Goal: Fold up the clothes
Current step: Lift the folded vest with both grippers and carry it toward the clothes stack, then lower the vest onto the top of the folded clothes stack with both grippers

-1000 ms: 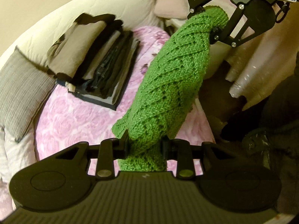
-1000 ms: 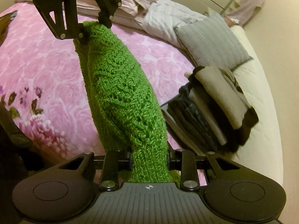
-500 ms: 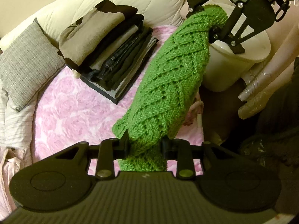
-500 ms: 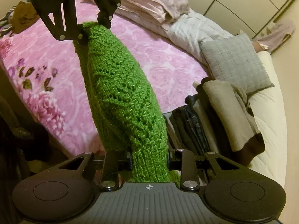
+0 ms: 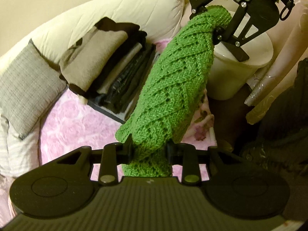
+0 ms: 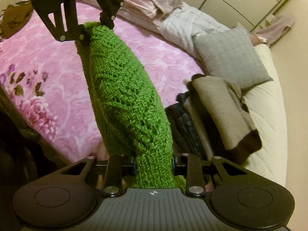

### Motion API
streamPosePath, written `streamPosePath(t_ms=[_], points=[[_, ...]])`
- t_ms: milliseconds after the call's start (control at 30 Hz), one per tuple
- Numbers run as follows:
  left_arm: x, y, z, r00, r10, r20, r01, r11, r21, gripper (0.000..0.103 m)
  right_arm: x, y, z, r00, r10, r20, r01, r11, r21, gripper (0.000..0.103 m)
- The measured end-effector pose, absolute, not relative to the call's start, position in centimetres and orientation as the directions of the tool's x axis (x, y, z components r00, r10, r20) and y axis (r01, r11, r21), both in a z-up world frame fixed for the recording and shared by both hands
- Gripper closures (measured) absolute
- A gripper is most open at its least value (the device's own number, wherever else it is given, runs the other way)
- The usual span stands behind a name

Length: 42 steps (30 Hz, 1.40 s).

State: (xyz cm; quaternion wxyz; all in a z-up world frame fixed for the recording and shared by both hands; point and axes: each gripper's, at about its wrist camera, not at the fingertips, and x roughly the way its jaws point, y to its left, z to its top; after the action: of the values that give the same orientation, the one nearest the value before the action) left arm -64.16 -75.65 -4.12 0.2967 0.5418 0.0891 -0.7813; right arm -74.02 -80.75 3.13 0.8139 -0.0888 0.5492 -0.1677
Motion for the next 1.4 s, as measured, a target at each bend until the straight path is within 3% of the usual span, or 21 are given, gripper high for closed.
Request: streamPosePath(t_ms=[433, 800, 1067, 1200, 1300, 1400], points=[[-64.6, -81.7, 4.4, -0.318, -0.407, -0.856, 0.455, -0.858, 0.239, 0.076, -74.5, -84.7, 11.8, 0.337, -0.43, -0.838, 0.251, 0.899, -0.36, 0.077], [-68.6, -94.0, 10.3, -0.305, -0.529, -0.792, 0.478, -0.804, 0.354, 0.076, -76.2, -97.8, 18.5, 0.369, -0.539, -0.757, 0.241, 0.842, -0.482, 0.077], [-70.1, -104.5, 9.6, -0.274, -0.57, -0.775, 0.563, -0.748, 0.351, 0.076, -76.4, -109.4, 18.1, 0.384, -0.538, -0.75, 0.222, 0.842, -0.491, 0.076], [-70.5, -107.7, 8.2, -0.221, -0.659, -0.719, 0.581, -0.681, 0.445, 0.076, -76.4, -113.7, 17.1, 0.41, -0.579, -0.705, 0.222, 0.812, -0.539, 0.076], [-70.6, -106.9, 4.5, -0.191, -0.743, -0.642, 0.568, -0.617, 0.545, 0.076, -76.3, -114.1, 14.0, 0.451, -0.645, -0.617, 0.218, 0.75, -0.625, 0.076], [-70.7, -104.5, -3.0, -0.169, -0.757, -0.631, 0.54, -0.607, 0.583, 0.076, -76.8, -112.1, 6.3, 0.475, -0.689, -0.548, 0.238, 0.7, -0.673, 0.075]])
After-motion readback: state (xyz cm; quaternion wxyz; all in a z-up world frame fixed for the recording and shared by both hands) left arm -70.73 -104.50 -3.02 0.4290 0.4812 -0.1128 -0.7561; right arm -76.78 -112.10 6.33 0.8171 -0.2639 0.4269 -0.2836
